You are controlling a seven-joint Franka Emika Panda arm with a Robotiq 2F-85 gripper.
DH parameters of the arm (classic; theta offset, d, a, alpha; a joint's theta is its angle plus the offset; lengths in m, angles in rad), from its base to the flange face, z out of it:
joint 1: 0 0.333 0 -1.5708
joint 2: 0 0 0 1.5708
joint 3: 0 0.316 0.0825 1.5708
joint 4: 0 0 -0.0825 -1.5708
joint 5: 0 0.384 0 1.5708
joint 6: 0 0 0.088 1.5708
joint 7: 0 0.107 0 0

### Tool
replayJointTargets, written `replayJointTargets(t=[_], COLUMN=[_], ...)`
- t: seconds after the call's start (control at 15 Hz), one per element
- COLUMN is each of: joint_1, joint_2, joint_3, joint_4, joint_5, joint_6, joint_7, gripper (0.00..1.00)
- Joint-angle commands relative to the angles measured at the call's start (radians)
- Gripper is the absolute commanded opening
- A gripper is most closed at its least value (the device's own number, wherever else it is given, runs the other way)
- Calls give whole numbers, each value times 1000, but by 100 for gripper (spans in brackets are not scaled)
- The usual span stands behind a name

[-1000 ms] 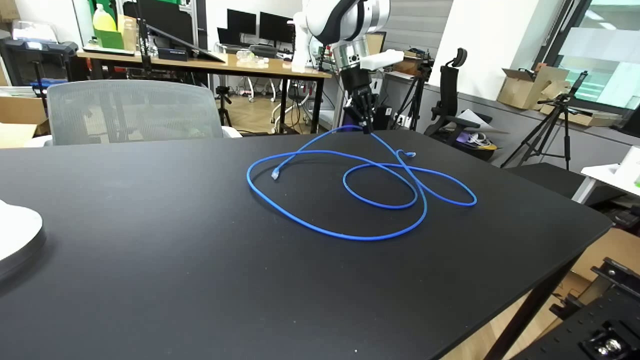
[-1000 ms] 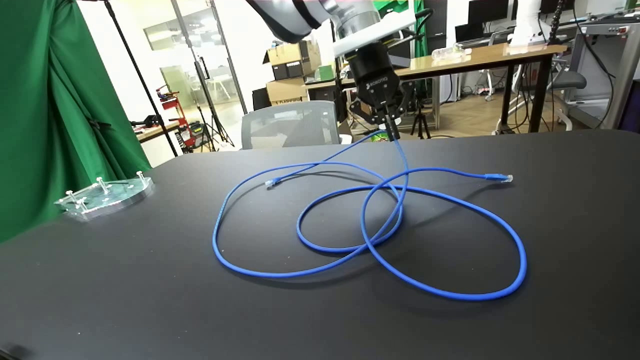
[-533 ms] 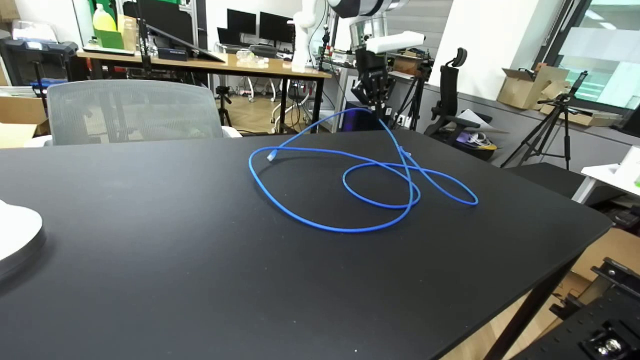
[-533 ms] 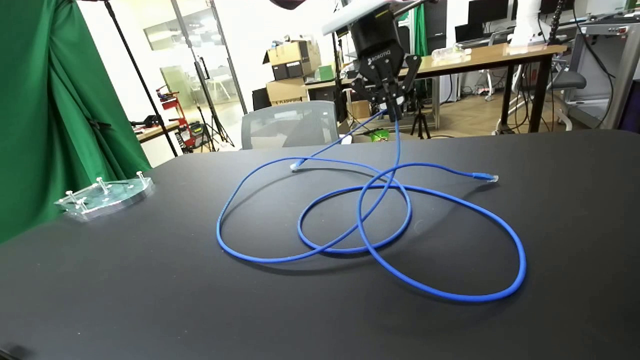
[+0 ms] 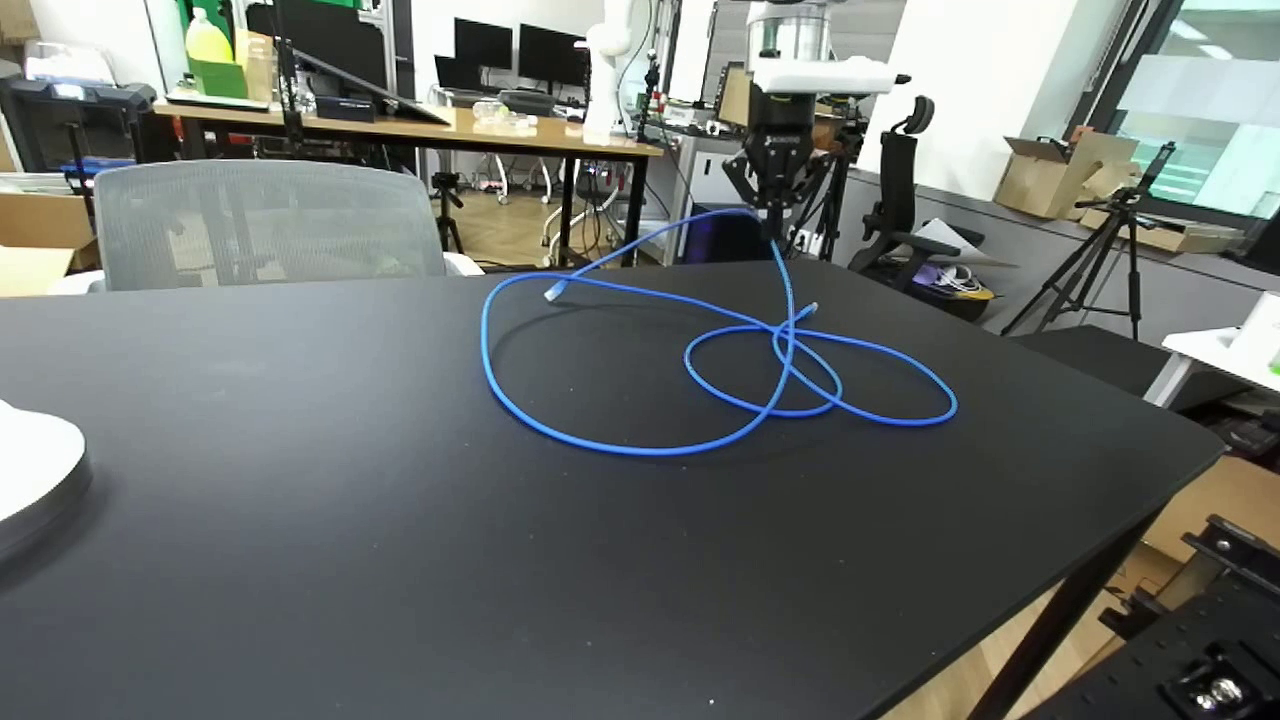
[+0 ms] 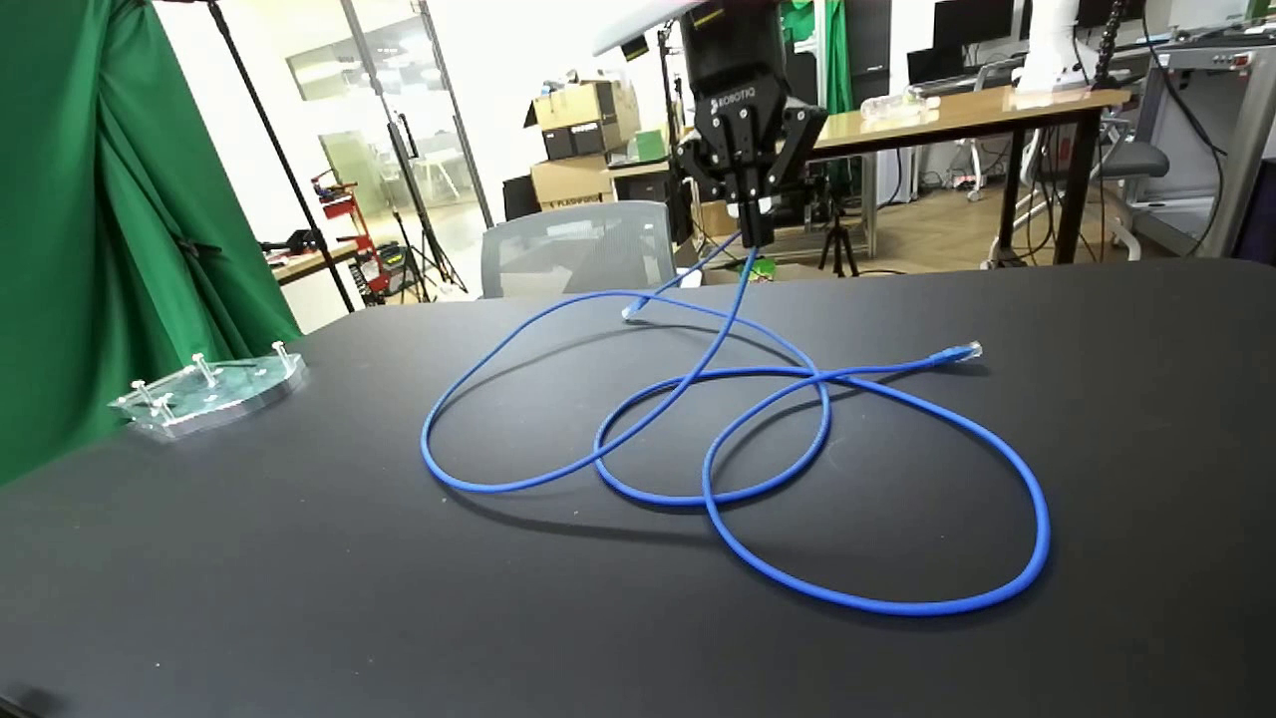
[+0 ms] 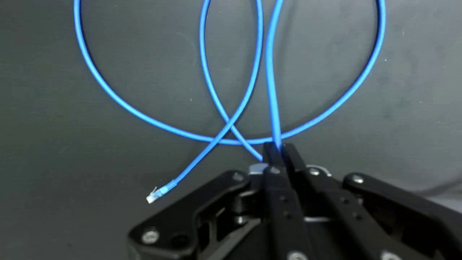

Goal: Unravel the blue cord on the table

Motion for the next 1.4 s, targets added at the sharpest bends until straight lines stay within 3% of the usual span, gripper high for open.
replayJointTargets(t=[0.0,0.27,0.53,0.93,1.33], joint_1=[13,26,42,130,149], joint_2=[-119,-166,-198,-283,-284], joint_3=[-30,-71,-107,-174,-231], joint_4=[-250,-452,-579,-756,-778], joint_5=[43,72,123,163,190], joint_6=[154,322,456,724,656], joint_7=[146,281,391,586,789], gripper=[2,2,2,2,2])
